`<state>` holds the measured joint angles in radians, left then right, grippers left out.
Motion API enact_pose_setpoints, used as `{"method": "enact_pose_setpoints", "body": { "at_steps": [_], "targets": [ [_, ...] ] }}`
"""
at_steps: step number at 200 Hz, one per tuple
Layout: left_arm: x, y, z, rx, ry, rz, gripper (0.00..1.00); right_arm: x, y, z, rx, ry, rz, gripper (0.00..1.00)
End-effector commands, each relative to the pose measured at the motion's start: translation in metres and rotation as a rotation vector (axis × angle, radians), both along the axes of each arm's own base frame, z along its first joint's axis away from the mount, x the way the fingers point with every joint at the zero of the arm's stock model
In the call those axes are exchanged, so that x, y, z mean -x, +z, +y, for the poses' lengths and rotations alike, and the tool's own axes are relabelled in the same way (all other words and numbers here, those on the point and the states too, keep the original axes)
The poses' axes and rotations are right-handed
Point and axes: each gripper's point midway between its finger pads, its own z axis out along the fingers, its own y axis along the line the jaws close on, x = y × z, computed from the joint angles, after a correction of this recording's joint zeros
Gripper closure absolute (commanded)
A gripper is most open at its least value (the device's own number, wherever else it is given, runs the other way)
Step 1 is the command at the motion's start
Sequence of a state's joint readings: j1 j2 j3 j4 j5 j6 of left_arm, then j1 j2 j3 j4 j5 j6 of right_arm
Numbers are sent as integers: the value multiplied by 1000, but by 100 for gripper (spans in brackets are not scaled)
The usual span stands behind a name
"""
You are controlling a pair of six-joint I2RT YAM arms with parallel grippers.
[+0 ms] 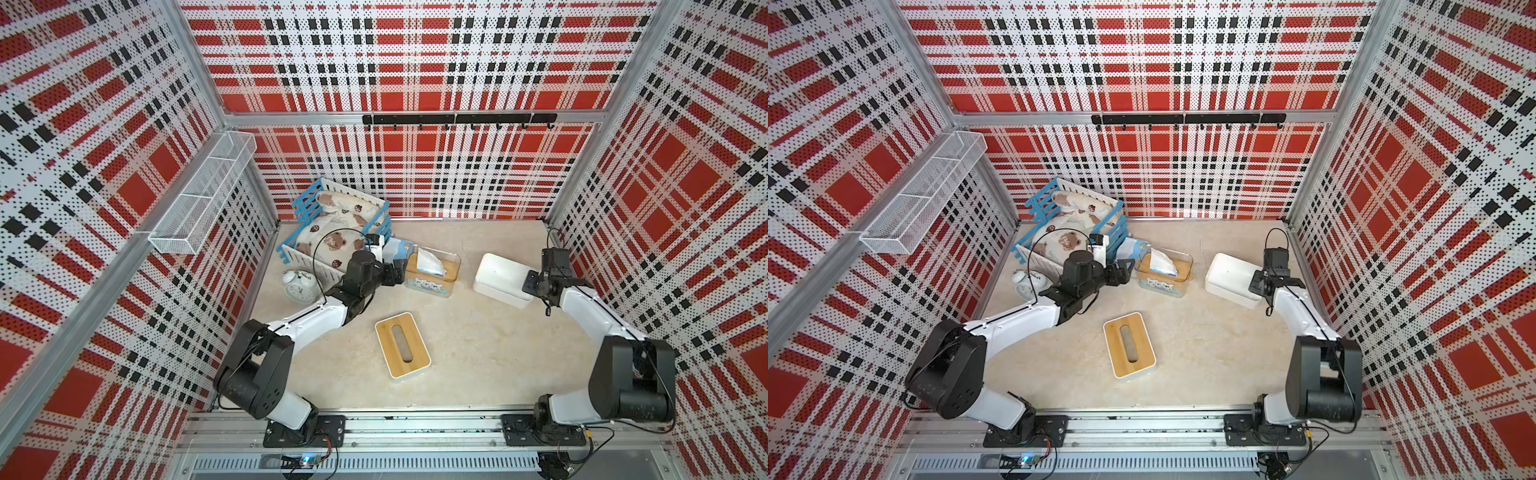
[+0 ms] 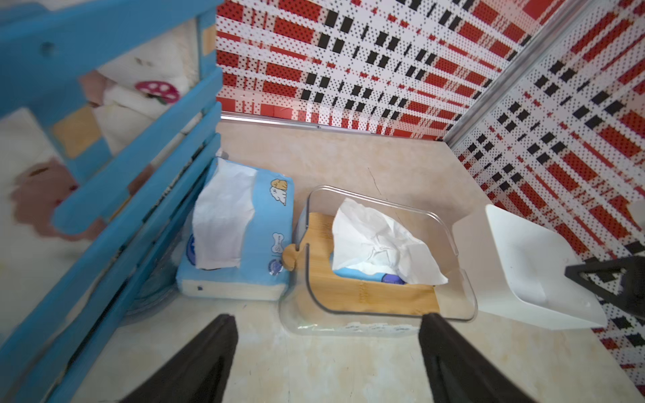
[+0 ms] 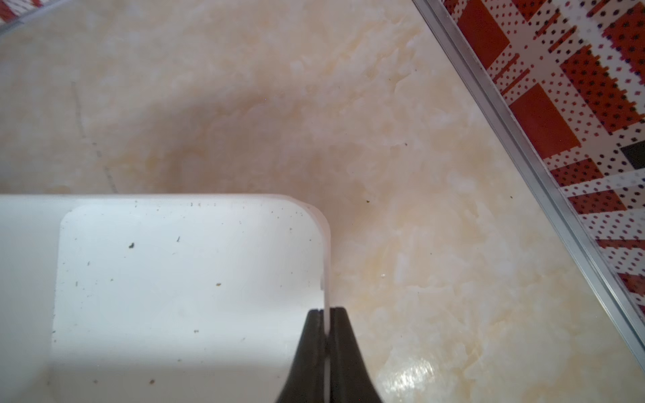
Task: Put the tissue paper into the tissue box
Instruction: Pick up the tissue box from the center of the board, then adjust the tissue box at the center of the board.
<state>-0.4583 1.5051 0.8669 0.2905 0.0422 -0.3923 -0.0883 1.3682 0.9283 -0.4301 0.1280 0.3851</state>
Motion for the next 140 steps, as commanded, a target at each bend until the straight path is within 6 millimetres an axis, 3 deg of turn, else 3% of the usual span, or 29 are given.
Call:
{"method": "enact_pose_setpoints", "body": {
  "at_steps": [1, 27, 50, 99, 140],
  "targets": [
    [-3, 29, 21, 72, 71, -70, 9, 14, 29, 20, -68, 63, -72, 100],
    [-4, 33, 33, 106, 89, -67, 1, 30, 54, 54, -86, 182, -100, 100],
    [-3, 35, 42, 145, 107, -64, 1, 44, 55, 87, -88, 284, -54, 100],
    [-2, 24, 69, 160, 242, -45, 2, 65, 25, 143, -69, 461, 46, 100],
    [-5, 13, 56, 163, 185, -7, 4, 53, -8, 164, -48, 494, 102, 100]
  ]
}}
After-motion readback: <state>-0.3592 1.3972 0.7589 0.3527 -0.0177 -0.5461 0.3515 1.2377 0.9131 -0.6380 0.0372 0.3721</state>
